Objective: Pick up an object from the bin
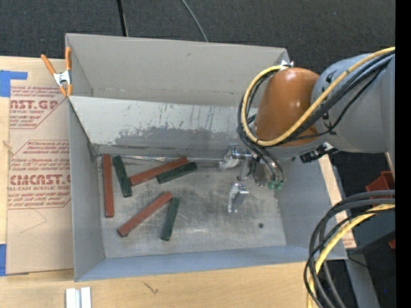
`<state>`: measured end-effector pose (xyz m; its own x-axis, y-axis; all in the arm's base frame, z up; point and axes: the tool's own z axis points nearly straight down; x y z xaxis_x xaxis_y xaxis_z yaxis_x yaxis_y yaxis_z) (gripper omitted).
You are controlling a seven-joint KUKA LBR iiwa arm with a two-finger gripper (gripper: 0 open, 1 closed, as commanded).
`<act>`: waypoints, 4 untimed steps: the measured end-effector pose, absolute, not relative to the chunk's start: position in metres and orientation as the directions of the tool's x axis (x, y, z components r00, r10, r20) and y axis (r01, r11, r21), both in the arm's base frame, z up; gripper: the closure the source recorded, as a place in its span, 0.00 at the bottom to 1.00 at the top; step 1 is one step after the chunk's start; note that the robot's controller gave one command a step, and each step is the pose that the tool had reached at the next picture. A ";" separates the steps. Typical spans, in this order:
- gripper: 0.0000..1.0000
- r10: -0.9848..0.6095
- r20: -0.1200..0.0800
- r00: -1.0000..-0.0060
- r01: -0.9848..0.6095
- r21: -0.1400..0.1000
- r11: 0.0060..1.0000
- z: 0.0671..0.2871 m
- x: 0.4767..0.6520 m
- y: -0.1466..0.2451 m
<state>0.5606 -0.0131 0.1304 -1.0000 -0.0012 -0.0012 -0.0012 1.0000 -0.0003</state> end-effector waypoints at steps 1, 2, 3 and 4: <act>0.00 -0.001 -0.001 -1.000 -0.001 0.000 1.000 0.130 0.561 -0.013; 0.00 0.045 -0.004 -0.999 0.045 0.001 0.999 0.099 0.530 -0.032; 0.00 0.037 0.008 -0.999 0.037 0.000 0.999 0.085 0.517 -0.044; 0.00 -0.047 -0.001 -0.999 -0.047 0.000 0.999 0.093 0.521 -0.041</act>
Offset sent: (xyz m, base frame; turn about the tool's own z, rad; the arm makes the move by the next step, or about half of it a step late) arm -0.0491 -0.0322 -0.0489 0.0731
